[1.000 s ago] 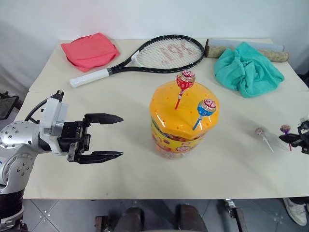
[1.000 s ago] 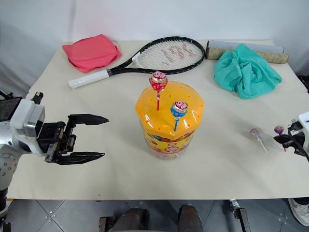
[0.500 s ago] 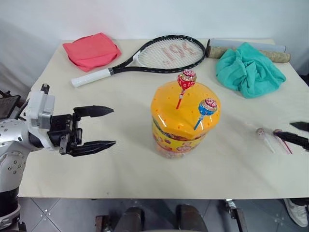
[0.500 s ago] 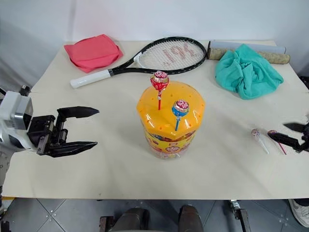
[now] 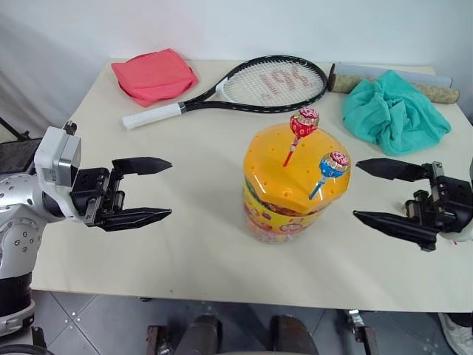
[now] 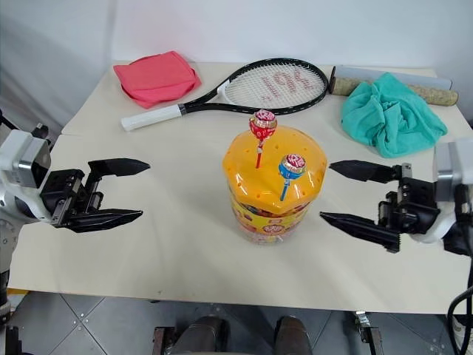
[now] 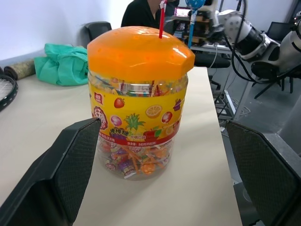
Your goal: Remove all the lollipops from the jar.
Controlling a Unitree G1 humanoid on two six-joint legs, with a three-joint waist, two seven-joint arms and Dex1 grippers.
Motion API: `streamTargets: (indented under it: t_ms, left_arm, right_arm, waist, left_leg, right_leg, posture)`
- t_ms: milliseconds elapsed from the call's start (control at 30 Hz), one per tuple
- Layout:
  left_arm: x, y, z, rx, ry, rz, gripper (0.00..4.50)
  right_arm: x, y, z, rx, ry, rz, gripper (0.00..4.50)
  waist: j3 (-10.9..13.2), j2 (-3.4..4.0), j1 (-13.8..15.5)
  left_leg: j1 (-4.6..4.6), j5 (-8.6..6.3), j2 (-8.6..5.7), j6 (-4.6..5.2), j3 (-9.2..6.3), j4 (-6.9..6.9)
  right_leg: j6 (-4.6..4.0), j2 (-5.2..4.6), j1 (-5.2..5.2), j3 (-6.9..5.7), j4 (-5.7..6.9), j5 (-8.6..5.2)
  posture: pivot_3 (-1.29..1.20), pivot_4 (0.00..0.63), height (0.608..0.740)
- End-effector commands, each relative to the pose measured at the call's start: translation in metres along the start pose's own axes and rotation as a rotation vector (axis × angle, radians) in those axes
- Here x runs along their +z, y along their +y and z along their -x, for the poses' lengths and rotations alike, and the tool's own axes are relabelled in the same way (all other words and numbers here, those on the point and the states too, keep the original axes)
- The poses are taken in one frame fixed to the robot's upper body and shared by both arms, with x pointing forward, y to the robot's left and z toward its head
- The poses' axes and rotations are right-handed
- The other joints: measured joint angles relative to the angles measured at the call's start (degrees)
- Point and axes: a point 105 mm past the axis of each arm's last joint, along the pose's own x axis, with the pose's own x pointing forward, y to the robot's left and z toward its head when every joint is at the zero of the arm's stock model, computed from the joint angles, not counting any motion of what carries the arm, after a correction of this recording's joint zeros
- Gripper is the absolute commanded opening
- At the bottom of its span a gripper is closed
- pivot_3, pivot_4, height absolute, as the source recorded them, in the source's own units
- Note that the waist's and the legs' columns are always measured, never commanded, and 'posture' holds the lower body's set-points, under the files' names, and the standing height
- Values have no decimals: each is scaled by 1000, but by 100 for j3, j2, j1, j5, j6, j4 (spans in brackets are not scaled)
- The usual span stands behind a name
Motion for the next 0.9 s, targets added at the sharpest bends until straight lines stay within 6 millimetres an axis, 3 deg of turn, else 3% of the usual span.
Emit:
streamTargets:
  t_ms: [33,167,300,400,767,900]
  left_arm:
    - [4,2,-1,-12,-2,-16,4500]
    - [6,5,-5,-22,-7,-23,4500]
    - [8,4,-9,-36,-10,-34,4500]
    - [11,1,-11,-48,-15,-42,4500]
    - [16,1,-14,-47,-36,-54,4500]
    - [16,2,-13,-43,-36,-53,4500]
  right_arm:
    - [10,10,-15,32,-54,52,4467]
    - [1,3,-31,17,-32,82,4467]
    - [-4,-4,-33,1,-38,94,4467]
    - [-8,-3,-32,14,-22,99,3904]
    - [0,3,-37,88,-26,169,176]
    - [0,0,-38,69,-15,143,36]
  waist:
    - [0,0,-3]
    - [1,-3,-10]
    - [1,-4,-57]
    - [0,-4,-103]
    - [0,-4,-133]
    - [0,-5,-129]
  left_leg:
    - [1,0,-2,0,-2,0]
    - [1,0,-4,0,-6,1]
    - [4,0,-2,0,-11,-3]
    - [4,0,-2,0,-10,-3]
    - [6,0,1,0,-10,-10]
    - [6,0,1,0,-14,-8]
  right_leg:
    - [0,2,0,0,0,0]
    - [0,3,-1,1,2,0]
    - [0,5,-2,1,6,0]
    - [0,5,-2,-1,7,0]
    - [0,9,-3,-1,8,0]
    - [-1,8,-3,0,7,0]
  posture:
    - [0,150,740]
    - [0,150,740]
    - [0,150,740]
    - [0,150,740]
    - [0,150,740]
    - [0,150,740]
